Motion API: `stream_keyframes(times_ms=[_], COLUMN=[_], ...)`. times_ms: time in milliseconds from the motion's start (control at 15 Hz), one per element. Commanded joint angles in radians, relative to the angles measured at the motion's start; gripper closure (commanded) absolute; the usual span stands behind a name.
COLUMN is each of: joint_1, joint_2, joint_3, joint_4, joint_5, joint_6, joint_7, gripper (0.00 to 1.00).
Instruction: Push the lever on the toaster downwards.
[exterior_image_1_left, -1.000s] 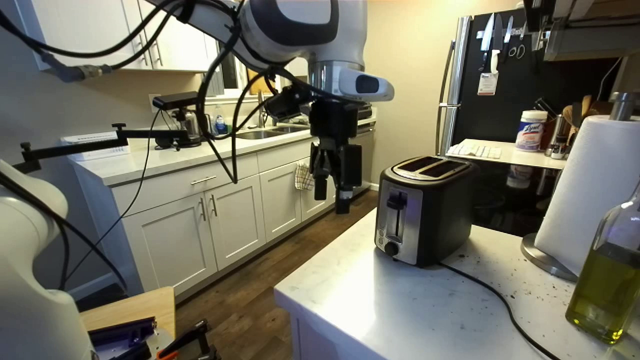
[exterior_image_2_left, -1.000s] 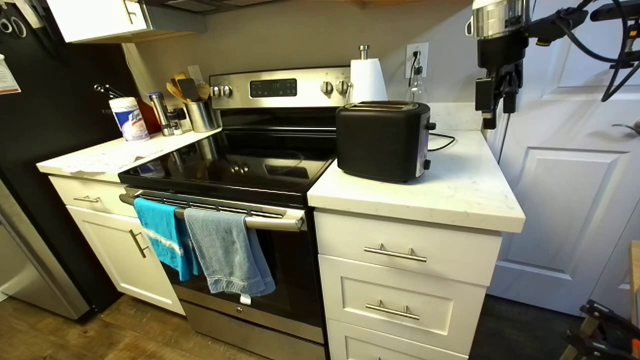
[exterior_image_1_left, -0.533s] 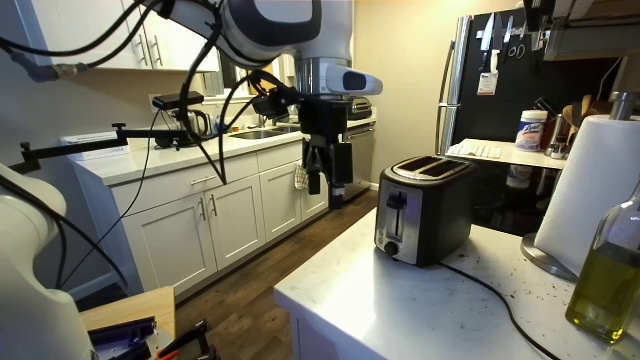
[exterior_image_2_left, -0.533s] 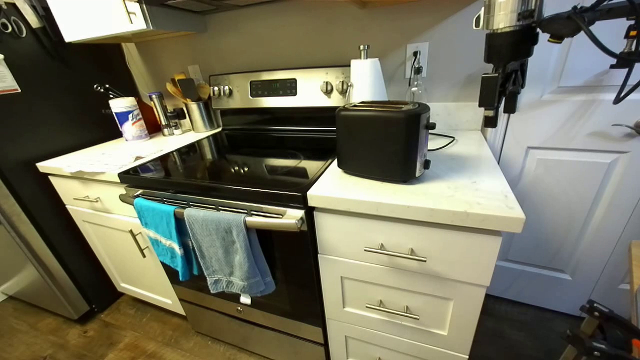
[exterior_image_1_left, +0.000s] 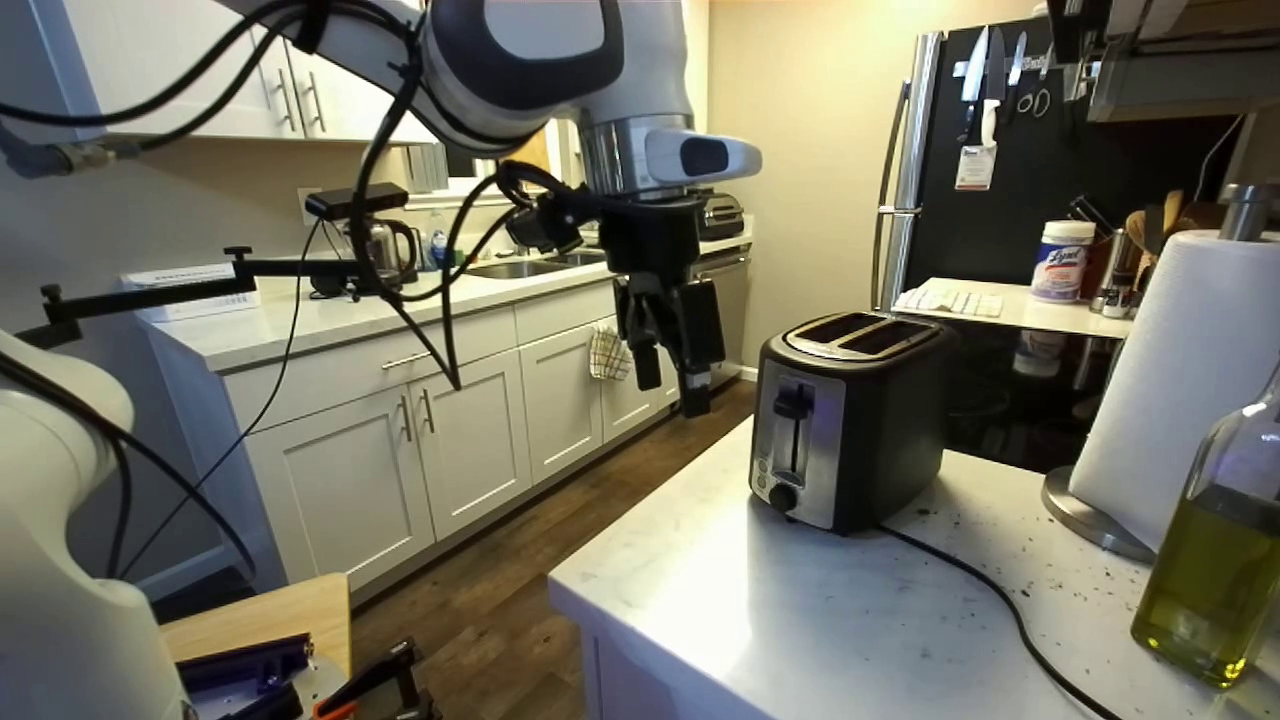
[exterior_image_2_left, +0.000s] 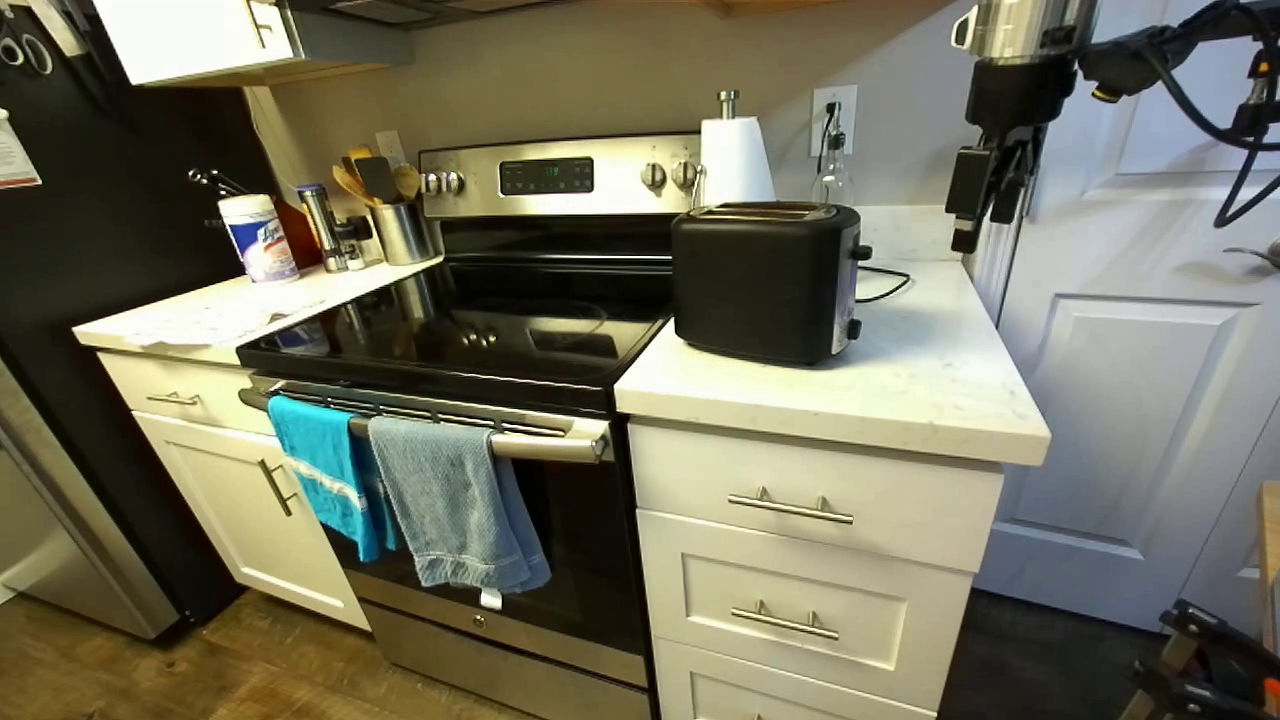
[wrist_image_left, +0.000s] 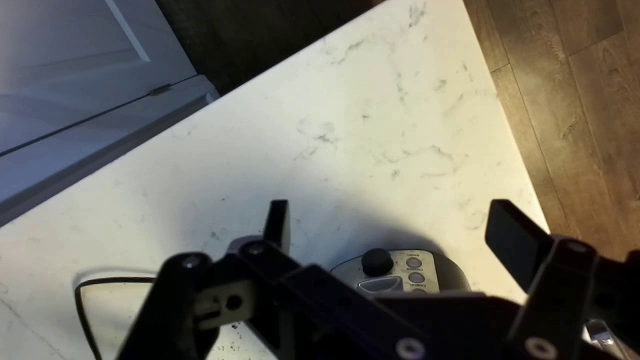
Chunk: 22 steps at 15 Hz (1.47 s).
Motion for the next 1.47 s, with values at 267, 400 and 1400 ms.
stream_keyframes(times_ms=[267,400,1400], joint_1=[-0.016,-0.018,-0.005], joint_2=[-0.040,-0.039,-0.011], joint_3=[0.013,0.014,0.004], joint_4=[-0.038,-0.037,-0.003], joint_5=[-0.030,-0.032,-0.007], joint_6=[0.042,0.036,0.014], joint_7=[0.041,0.045,0.011], gripper=[0.00,0.00,0.00])
